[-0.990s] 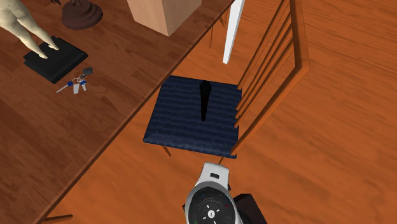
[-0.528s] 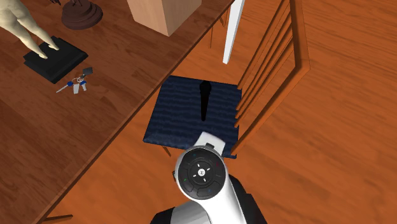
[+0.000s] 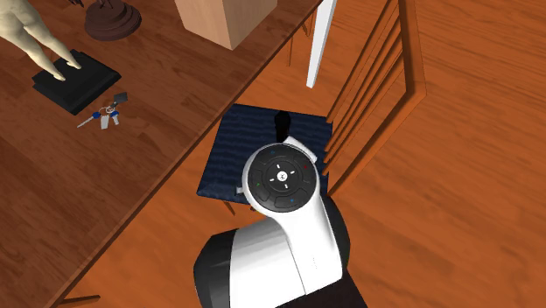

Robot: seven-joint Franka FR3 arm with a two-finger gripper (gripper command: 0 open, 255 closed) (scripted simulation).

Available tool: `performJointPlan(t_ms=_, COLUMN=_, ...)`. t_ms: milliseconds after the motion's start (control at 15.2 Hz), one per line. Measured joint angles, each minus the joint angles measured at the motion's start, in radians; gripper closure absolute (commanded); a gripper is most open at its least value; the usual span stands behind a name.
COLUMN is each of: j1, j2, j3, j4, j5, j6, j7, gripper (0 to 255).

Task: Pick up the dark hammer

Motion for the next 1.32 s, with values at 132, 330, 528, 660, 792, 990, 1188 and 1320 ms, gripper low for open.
performJointPlan(t_ms=132, j1=-0.011, j2=0.058, j3=-0.002, j4=0.082, j5=-0.003, j6=0.005, j7=0.039, gripper=0)
performJointPlan(t_ms=330, j1=-0.028, j2=0.128, j3=-0.009, j4=0.190, j5=-0.010, j6=0.012, j7=0.095, gripper=0)
performJointPlan(t_ms=528, j1=-0.044, j2=0.201, j3=-0.018, j4=0.313, j5=-0.016, j6=0.006, j7=0.149, gripper=0)
performJointPlan(t_ms=660, j1=-0.053, j2=0.252, j3=-0.026, j4=0.400, j5=-0.018, j6=-0.002, j7=0.183, gripper=0)
performJointPlan(t_ms=792, j1=-0.063, j2=0.300, j3=-0.035, j4=0.484, j5=-0.021, j6=-0.009, j7=0.218, gripper=0)
performJointPlan(t_ms=990, j1=-0.074, j2=0.367, j3=-0.047, j4=0.596, j5=-0.025, j6=-0.017, j7=0.264, gripper=0)
performJointPlan(t_ms=1188, j1=-0.078, j2=0.375, j3=-0.051, j4=0.586, j5=-0.025, j6=0.009, j7=0.274, gripper=0)
performJointPlan(t_ms=1320, j1=-0.078, j2=0.365, j3=-0.051, j4=0.549, j5=-0.026, j6=0.037, j7=0.276, gripper=0)
